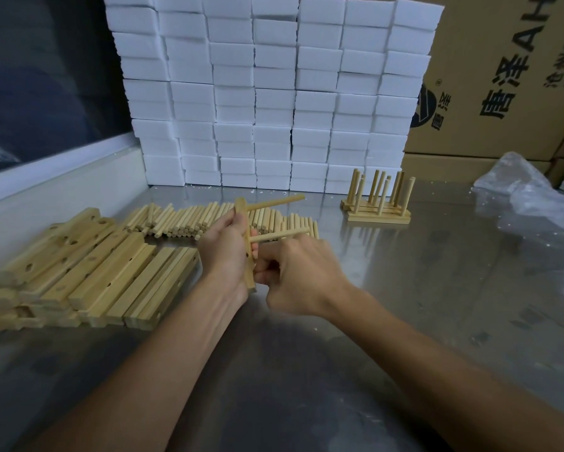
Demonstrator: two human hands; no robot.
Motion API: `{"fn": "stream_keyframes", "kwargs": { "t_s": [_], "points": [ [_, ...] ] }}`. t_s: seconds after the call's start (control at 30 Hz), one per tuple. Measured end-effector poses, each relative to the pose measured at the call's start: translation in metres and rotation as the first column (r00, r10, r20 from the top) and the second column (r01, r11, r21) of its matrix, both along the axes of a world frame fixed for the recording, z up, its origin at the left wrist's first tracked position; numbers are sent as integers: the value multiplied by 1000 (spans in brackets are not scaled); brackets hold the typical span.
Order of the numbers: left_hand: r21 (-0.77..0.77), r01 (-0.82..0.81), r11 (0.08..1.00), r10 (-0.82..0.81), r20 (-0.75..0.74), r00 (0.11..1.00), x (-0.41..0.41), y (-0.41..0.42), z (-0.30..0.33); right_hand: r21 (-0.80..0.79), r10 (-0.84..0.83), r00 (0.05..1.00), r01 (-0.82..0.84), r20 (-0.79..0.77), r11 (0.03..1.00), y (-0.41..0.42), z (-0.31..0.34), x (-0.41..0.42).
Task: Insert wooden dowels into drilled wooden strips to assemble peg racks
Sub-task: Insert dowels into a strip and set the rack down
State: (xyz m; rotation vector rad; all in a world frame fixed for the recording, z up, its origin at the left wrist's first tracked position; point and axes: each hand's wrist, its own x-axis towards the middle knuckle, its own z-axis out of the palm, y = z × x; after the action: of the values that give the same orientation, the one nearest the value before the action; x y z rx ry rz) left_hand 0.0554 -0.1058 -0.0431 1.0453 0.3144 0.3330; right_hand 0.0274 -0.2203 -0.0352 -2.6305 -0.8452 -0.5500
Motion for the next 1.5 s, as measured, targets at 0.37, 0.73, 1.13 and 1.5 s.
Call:
{"fn": "stream_keyframes", "kwargs": {
  "t_s": [0.37,0.73,1.13,1.5],
  "points": [
    [68,-6,998,5,24,1000,2,-6,-4,197,33,965,20,-259,980,-2,-3,4],
    [215,19,976,-38,86,996,1,-4,-1,308,58,932,60,-359,950,-2,-3,6],
    [37,46,998,-46,-1,999,2,3,-3,-82,55,989,-44,135,996,0,-2,-3],
    [92,115,989,-111,-46,993,6,15,-4,-142,223,961,-201,162,969,0,-3,-1]
  ]
}}
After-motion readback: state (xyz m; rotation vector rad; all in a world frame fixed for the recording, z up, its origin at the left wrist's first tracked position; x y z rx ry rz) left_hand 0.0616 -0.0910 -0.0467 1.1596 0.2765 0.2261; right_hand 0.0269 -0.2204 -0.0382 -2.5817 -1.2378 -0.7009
